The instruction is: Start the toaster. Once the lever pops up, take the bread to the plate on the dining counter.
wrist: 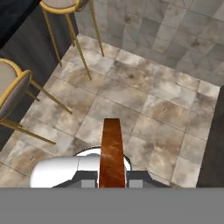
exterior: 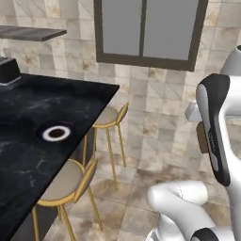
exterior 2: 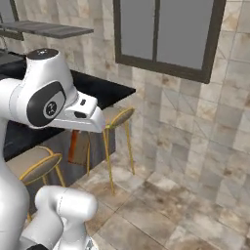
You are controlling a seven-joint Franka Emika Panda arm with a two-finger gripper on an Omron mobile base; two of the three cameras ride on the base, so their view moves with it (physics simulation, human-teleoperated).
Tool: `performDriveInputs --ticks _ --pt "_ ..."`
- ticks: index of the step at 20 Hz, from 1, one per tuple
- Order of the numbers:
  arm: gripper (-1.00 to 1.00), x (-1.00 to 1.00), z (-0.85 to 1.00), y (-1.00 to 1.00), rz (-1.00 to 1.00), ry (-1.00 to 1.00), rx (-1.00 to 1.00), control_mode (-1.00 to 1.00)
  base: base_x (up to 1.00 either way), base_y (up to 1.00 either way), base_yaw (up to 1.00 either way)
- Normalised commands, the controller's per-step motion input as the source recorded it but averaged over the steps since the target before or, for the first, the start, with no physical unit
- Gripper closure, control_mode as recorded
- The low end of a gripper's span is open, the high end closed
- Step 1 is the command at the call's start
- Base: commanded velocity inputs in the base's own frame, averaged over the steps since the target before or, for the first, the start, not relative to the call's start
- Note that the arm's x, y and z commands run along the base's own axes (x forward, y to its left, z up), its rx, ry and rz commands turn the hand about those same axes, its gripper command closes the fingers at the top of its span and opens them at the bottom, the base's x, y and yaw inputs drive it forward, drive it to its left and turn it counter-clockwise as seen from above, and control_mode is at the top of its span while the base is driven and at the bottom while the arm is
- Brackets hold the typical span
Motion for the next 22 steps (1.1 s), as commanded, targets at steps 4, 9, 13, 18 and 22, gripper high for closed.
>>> performDriveInputs --ticks 4,9,13,18,22 --pt "1.00 0.00 0.00 0.00 0.00 0.00 0.00 1.00 0.62 -0.58 0.59" --pt "1.00 0.00 0.00 0.00 0.00 0.00 0.00 1.00 0.58 -0.59 0.60" --pt "1.00 0.00 0.00 0.00 0.00 0.00 0.00 1.00 0.57 -0.49 0.63" --pt "1.00 0.00 0.00 0.00 0.00 0.00 0.00 1.00 0.51 -0.49 0.62" --pt "1.00 0.00 0.00 0.00 0.00 0.00 0.00 1.00 0.45 -0.42 0.60"
